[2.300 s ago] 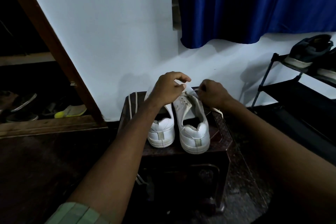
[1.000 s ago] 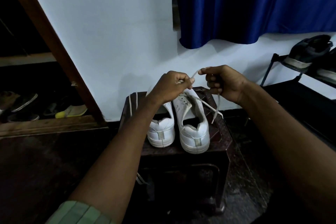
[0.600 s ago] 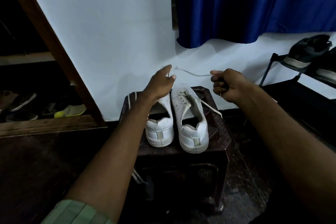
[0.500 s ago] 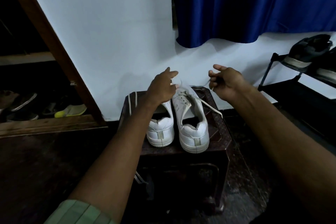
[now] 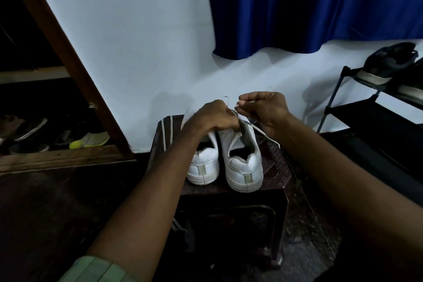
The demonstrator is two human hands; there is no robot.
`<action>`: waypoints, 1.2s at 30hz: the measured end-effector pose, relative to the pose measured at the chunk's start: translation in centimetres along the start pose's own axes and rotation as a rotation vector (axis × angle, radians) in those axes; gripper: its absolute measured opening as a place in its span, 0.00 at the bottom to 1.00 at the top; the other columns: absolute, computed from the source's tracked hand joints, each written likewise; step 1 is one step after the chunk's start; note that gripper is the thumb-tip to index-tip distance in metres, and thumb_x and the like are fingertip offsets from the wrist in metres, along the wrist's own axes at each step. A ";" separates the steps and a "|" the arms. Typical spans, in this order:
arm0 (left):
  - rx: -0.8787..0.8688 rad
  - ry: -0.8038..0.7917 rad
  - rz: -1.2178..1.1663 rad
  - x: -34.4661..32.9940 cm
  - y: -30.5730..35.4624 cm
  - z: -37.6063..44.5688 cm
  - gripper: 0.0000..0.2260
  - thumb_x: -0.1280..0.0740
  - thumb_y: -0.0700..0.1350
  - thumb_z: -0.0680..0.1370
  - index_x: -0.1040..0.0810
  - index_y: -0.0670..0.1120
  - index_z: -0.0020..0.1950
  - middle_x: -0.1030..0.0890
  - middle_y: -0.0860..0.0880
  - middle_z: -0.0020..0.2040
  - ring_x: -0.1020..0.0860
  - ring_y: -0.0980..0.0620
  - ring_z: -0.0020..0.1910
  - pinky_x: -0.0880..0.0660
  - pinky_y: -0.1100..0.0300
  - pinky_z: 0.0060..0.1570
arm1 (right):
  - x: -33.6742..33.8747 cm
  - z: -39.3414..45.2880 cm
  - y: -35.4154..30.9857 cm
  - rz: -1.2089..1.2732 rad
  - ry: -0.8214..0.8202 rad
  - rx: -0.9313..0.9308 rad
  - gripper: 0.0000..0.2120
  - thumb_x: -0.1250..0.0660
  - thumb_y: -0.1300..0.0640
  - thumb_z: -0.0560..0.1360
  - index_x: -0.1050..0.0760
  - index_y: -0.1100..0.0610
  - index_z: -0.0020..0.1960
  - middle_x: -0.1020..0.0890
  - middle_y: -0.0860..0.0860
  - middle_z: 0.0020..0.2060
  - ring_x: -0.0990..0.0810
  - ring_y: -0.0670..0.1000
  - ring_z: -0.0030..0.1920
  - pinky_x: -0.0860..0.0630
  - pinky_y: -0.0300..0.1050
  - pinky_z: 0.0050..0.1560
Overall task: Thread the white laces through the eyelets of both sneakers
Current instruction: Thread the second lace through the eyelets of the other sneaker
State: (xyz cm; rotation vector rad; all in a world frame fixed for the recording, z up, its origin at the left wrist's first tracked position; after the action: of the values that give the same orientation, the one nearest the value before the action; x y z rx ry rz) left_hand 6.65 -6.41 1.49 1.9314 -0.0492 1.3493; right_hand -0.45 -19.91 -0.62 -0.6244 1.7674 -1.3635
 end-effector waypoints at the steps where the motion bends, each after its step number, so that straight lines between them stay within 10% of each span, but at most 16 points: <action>1: 0.010 -0.032 -0.001 0.0 0.0 0.0 0.14 0.22 0.52 0.66 0.16 0.46 0.47 0.16 0.48 0.42 0.19 0.49 0.42 0.28 0.59 0.36 | 0.1 0.1 0.3 -0.047 0.015 0.026 0.05 0.28 0.76 0.73 0.19 0.69 0.45 0.17 0.63 0.36 0.16 0.55 0.33 0.17 0.42 0.37; 7: 0.040 -0.102 0.022 0.1 0.4 -0.6 0.20 0.23 0.54 0.58 0.17 0.46 0.46 0.16 0.48 0.42 0.18 0.50 0.41 0.21 0.54 0.38 | 0.9 1.1 1.0 -0.583 -0.019 0.097 0.08 0.21 0.71 0.65 0.14 0.60 0.36 0.14 0.63 0.36 0.17 0.56 0.36 0.15 0.53 0.47; 12: 0.068 0.080 -0.018 0.8 0.3 -0.4 0.08 0.26 0.45 0.69 0.22 0.43 0.38 0.22 0.37 0.38 0.18 0.48 0.40 0.35 0.62 0.28 | 1.1 0.9 1.0 -0.838 -0.050 0.143 0.08 0.21 0.68 0.66 0.13 0.56 0.35 0.14 0.57 0.32 0.17 0.52 0.32 0.14 0.52 0.44; 17: 0.158 0.126 -0.135 1.3 -1.6 0.0 0.12 0.21 0.43 0.62 0.17 0.38 0.39 0.17 0.42 0.35 0.19 0.47 0.33 0.27 0.62 0.35 | 0.3 0.2 0.5 -1.117 -0.081 0.313 0.04 0.23 0.61 0.69 0.12 0.52 0.39 0.15 0.49 0.32 0.17 0.48 0.36 0.20 0.43 0.44; 27: 0.158 0.053 -0.343 1.4 -3.2 1.2 0.19 0.27 0.37 0.59 0.15 0.32 0.49 0.14 0.35 0.51 0.18 0.47 0.41 0.20 0.52 0.47 | -1.3 -0.2 1.8 -1.231 -0.031 0.366 0.10 0.36 0.52 0.67 0.17 0.55 0.39 0.16 0.50 0.33 0.17 0.56 0.39 0.18 0.49 0.45; 36: 0.122 0.016 -0.344 1.6 -3.2 0.9 0.08 0.32 0.32 0.75 0.13 0.35 0.49 0.15 0.43 0.34 0.19 0.52 0.30 0.18 0.58 0.40 | -1.5 -0.1 2.9 -1.175 -0.056 0.388 0.07 0.29 0.60 0.70 0.15 0.51 0.38 0.14 0.49 0.38 0.16 0.53 0.43 0.27 0.40 0.43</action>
State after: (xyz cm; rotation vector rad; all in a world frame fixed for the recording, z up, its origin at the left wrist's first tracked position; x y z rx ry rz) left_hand 9.45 -4.07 0.88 1.9217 0.3648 1.1579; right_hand 0.61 -17.83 -2.89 -1.5651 0.9637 -2.3165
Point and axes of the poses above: each hand's wrist, its own z-axis towards the middle knuckle, its own x-axis out of the back of the hand, y = z × x, the point moved 1 cm from there along z, towards the middle knuckle
